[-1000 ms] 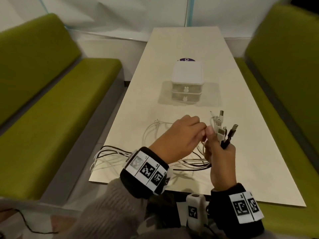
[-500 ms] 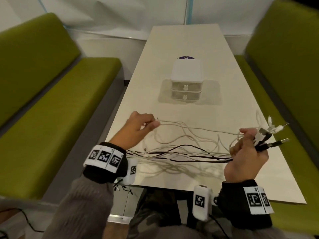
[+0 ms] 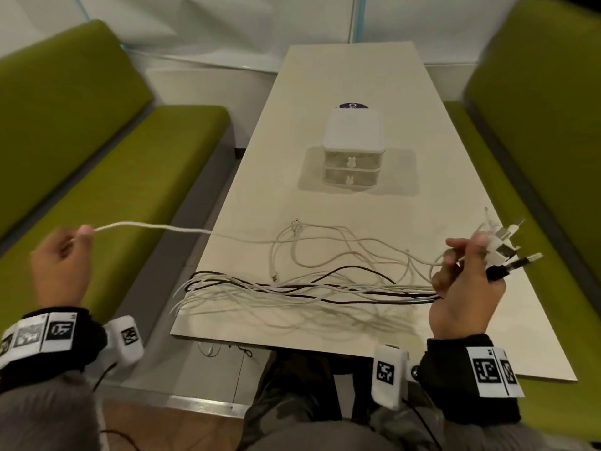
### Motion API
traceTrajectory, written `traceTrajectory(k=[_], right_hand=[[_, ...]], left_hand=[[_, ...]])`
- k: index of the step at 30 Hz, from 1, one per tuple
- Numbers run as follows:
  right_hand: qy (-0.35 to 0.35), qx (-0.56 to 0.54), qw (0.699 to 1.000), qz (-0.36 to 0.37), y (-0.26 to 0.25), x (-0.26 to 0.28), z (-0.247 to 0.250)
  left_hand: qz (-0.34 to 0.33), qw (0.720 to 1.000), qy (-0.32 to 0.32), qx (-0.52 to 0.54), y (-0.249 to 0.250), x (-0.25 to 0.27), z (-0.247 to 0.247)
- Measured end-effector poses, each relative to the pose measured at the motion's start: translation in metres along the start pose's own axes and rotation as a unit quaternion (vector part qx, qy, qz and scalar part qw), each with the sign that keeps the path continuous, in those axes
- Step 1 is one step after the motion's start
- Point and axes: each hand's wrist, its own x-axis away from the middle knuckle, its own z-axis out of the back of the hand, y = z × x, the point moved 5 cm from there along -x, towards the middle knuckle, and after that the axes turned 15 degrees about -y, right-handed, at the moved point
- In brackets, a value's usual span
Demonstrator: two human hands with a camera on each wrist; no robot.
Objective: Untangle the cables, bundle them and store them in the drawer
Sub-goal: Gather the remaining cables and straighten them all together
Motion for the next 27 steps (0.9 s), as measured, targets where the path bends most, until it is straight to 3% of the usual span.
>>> traceTrajectory(k=[4,9,12,15,17,19,21,23,27], right_hand=[[-0.05,0.016,0.999,0.006,0.005,0.003,-0.012],[-0.129,0.038,0.991,0.004,0.008,0.009,-0.03],[-0.152,0.034,0.988,-0.003,0.012,0.015,-0.04],[-0.172,0.037,0.984,-0.01,0.018,0.021,-0.05],[-0.19,0.05,0.98,-0.011,0.021,0.026,-0.057],[-0.21,0.069,0.975,-0.013,0.025,0.031,-0.063],[-0.232,0.071,0.97,-0.017,0.026,0.034,-0.067],[-0.245,0.081,0.966,-0.015,0.024,0.033,-0.067],[-0.225,0.108,0.968,-0.014,0.023,0.028,-0.06]], left_hand=[[0.113,0.983,-0.099,-0.104,-0.05,-0.008,-0.017],[0.1,0.961,-0.173,-0.193,-0.02,-0.004,-0.068],[0.026,0.966,-0.214,-0.139,0.026,0.013,-0.101],[-0.1,0.957,-0.27,-0.027,0.106,0.057,-0.131],[-0.181,0.923,-0.338,0.022,0.164,0.093,-0.149],[-0.233,0.871,-0.431,0.029,0.197,0.12,-0.173],[-0.261,0.831,-0.492,0.013,0.21,0.138,-0.193],[-0.262,0.814,-0.518,0.016,0.211,0.145,-0.202],[-0.269,0.834,-0.48,0.039,0.196,0.131,-0.195]])
